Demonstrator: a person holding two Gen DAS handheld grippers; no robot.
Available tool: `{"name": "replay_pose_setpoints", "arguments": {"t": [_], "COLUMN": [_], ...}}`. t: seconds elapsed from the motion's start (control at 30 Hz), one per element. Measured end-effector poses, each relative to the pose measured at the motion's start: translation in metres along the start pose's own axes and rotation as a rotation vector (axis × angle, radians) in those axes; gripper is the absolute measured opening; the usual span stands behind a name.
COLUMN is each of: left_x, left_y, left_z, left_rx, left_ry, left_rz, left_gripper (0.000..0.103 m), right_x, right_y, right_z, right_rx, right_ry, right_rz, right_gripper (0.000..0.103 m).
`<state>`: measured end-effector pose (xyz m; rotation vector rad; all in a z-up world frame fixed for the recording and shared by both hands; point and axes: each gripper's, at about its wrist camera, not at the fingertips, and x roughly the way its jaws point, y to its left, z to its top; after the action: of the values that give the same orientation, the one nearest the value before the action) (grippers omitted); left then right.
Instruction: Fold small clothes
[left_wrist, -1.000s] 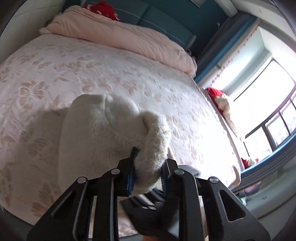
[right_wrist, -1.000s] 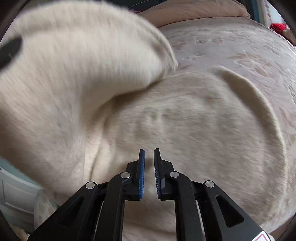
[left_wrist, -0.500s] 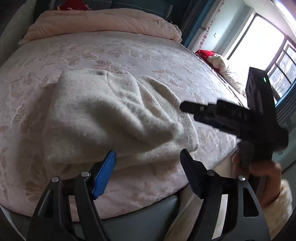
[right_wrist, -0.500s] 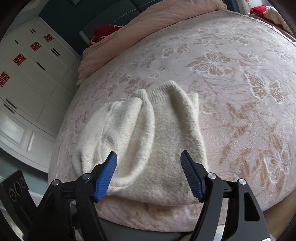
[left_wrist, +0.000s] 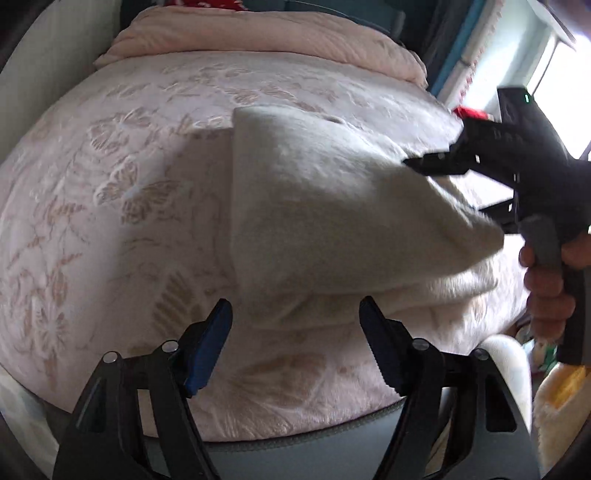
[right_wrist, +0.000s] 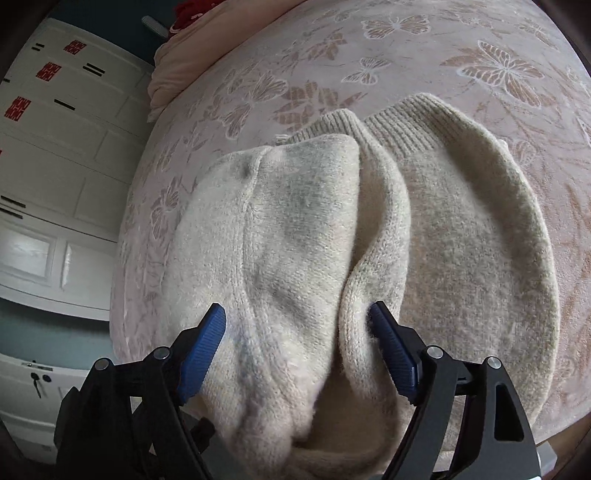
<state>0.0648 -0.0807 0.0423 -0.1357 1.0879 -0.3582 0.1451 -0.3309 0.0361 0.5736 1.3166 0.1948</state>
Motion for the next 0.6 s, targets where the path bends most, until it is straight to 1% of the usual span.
{"name": "replay_pose_setpoints", "arguments": {"t": [0.03,0.07,0.1,0.13,0.17,0.2,0.23,0.3,0.37,0.43,0.47,0.53,0.6], "left_x": [0.0,0.0,0.0,0.001,0.004,0.008,0.011,0.015,0.013,0.009,0.006,0.004,0.012], "left_y": [0.005,0.011,0.014,0.017,0.019,0.019,0.02,0.024,0.025,0.019,0.013,0.0,-0.01], "left_z": [0.002,0.003,0.004,0.004,0.004,0.004,0.003,0.001,0.002,0.006,0.009,0.013,0.018], "left_rx": [-0.02,-0.034,-0.04,-0.045,-0.046,-0.04,-0.035,-0.053,-0.073,-0.061,-0.046,-0.016,0.002], "left_ry": [-0.01,-0.014,-0.011,-0.006,0.01,0.031,0.044,0.068,0.073,0.07,0.061,0.052,0.066], "left_rz": [-0.008,-0.011,-0.019,-0.03,-0.044,-0.039,-0.024,-0.031,-0.04,-0.048,-0.064,-0.071,-0.069], "left_gripper": [0.064,0.06,0.052,0.048,0.037,0.024,0.022,0.017,0.017,0.016,0.015,0.012,0.011], "right_x": [0.002,0.004,0.005,0.006,0.008,0.009,0.007,-0.009,-0.04,-0.08,-0.096,-0.118,-0.114], "right_y": [0.002,0.005,0.007,0.009,0.011,0.013,0.016,0.028,0.04,0.044,0.043,0.029,-0.005], "right_z": [0.001,0.001,0.002,0.002,0.002,0.002,0.003,0.005,0.01,0.016,0.017,0.016,0.013], "right_rx": [-0.004,-0.012,-0.017,-0.024,-0.031,-0.031,-0.032,-0.075,-0.108,-0.116,-0.122,-0.123,-0.077], "right_ry": [0.0,-0.001,-0.008,-0.011,-0.009,-0.012,-0.019,-0.063,-0.144,-0.228,-0.255,-0.298,-0.288], "right_rz": [-0.01,-0.017,-0.025,-0.027,-0.028,-0.018,-0.009,-0.003,0.029,0.078,0.087,0.059,-0.028], "right_gripper": [0.079,0.079,0.072,0.053,0.039,0.02,0.018,0.016,0.015,0.014,0.014,0.014,0.015]}}
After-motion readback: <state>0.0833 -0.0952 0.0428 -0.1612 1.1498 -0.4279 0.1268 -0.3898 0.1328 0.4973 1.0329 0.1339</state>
